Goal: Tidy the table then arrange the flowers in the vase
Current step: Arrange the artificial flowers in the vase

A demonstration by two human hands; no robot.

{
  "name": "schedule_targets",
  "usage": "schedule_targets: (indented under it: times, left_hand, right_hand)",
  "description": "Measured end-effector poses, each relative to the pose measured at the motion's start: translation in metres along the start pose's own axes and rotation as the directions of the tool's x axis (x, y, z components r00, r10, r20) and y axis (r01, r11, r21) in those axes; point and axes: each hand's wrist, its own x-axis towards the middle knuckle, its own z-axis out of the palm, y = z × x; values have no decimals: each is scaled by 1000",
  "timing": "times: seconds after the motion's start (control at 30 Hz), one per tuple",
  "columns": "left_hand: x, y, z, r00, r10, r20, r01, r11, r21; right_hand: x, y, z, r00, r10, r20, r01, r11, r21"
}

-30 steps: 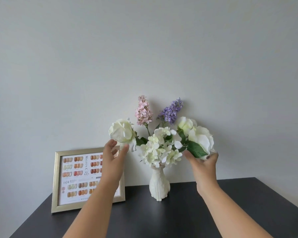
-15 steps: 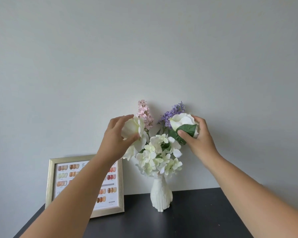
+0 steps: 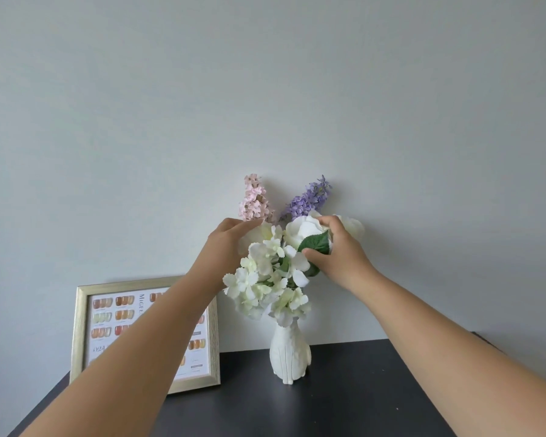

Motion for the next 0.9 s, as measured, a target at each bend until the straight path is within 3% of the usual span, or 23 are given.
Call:
schedule_targets:
  times: [0.1, 0.3, 0.4, 0.5, 0.6, 0.67, 0.77, 0.83, 0.9]
  left_hand:
    - [-5, -6, 2, 998, 5, 57, -6, 1000, 10]
    - [-18, -5, 4, 977, 173, 125, -185, 978, 93]
    - [-21, -10, 2, 981, 141, 135, -155, 983, 102]
    - [-24, -13, -10, 990, 42, 131, -27, 993, -116]
    - [-39, -15, -27, 992, -126, 11, 122, 927, -354]
    - [-56, -16, -31, 981, -184, -63, 138, 884, -446]
    - [-79, -14, -25, 971, -224, -87, 157, 865, -476]
    - [-83, -16, -16, 977, -205, -59, 161, 888, -430]
    - [-81, -10, -9, 984, -175, -34, 150, 913, -379]
  right_hand:
    - [-6, 12, 7, 999, 39, 13, -40, 999, 16]
    - [-23, 34, 24, 988, 101, 115, -109, 992, 63]
    - [-24, 32, 21, 986, 107, 125, -114, 992, 49]
    - [-23, 27, 14, 993, 96, 73, -97, 995, 16]
    - [-30, 15, 2, 997, -17, -73, 11, 997, -77]
    - [-40, 1, -5, 977, -195, -90, 184, 977, -111]
    - [-58, -26, -5, 884, -456, 99, 466, 872, -148]
    - [-69, -39, 5, 831, -480, 280, 536, 826, -174]
    - [-73, -44, 17, 805, -482, 346, 566, 799, -203]
